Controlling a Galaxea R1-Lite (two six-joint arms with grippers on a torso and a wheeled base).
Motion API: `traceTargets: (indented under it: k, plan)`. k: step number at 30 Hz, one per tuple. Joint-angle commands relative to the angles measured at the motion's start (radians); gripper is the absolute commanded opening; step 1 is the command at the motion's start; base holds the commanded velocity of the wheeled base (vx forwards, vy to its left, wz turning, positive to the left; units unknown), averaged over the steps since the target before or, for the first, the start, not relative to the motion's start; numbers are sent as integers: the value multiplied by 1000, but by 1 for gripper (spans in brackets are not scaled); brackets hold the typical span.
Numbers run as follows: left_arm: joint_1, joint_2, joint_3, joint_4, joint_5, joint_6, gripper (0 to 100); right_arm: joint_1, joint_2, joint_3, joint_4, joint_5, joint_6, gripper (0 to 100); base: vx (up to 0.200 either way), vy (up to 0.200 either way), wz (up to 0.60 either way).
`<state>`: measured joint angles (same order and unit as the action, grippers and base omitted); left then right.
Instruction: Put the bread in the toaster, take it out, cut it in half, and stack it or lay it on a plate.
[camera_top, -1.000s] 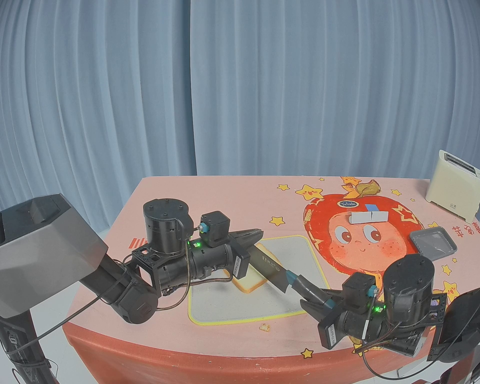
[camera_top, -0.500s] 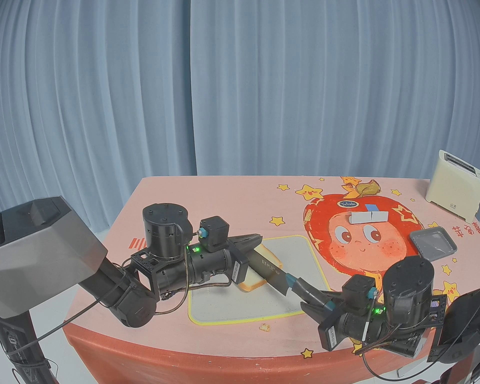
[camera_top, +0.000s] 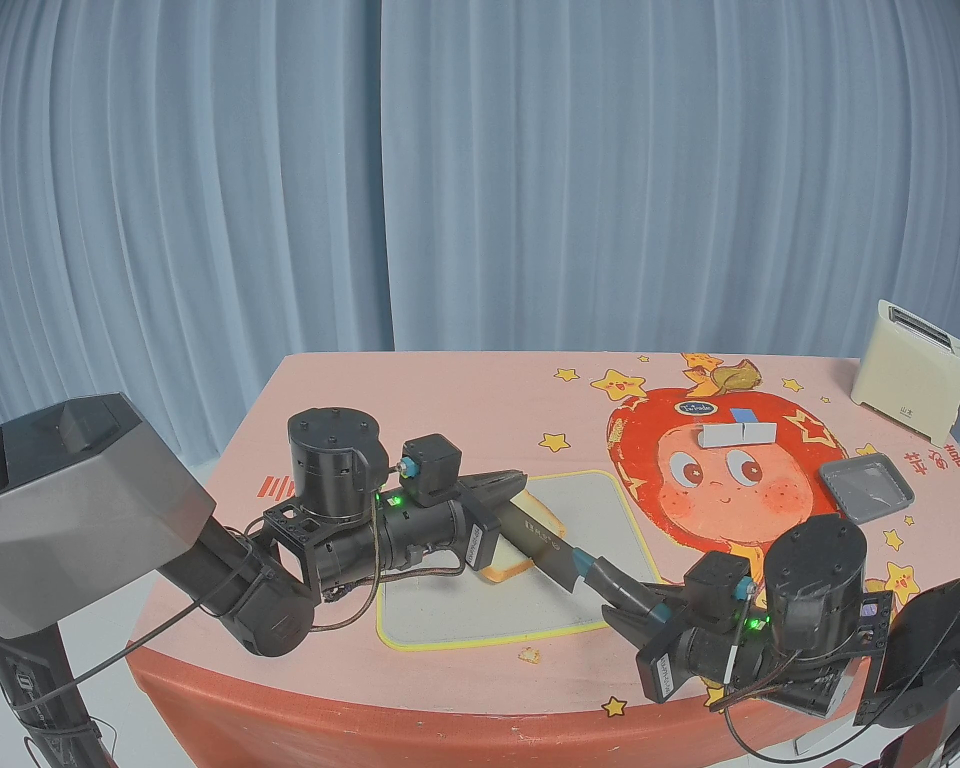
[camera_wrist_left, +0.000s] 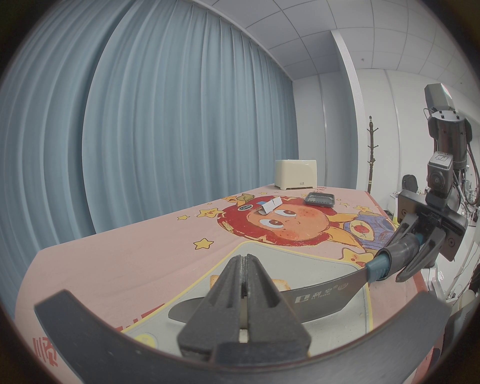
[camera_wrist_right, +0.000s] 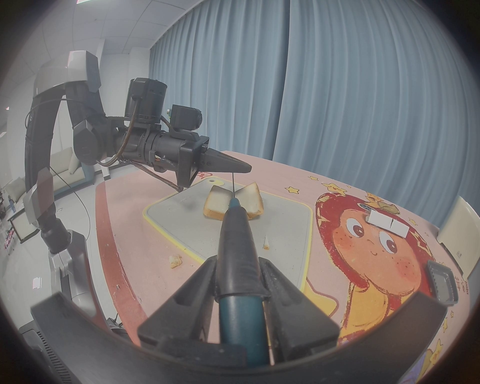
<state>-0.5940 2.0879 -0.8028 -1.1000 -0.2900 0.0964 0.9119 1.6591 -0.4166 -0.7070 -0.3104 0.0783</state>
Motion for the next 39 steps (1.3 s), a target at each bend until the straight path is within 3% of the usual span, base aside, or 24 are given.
traceTargets:
  k: [1, 39]
  plan:
    - [0, -2, -3, 0, 0, 0, 0, 2, 5, 1, -5, 1, 0, 0, 0, 0, 0]
    - [7, -11, 0, -3, 0, 5, 0, -2, -4, -4, 1, -4, 0, 0, 0, 0, 0]
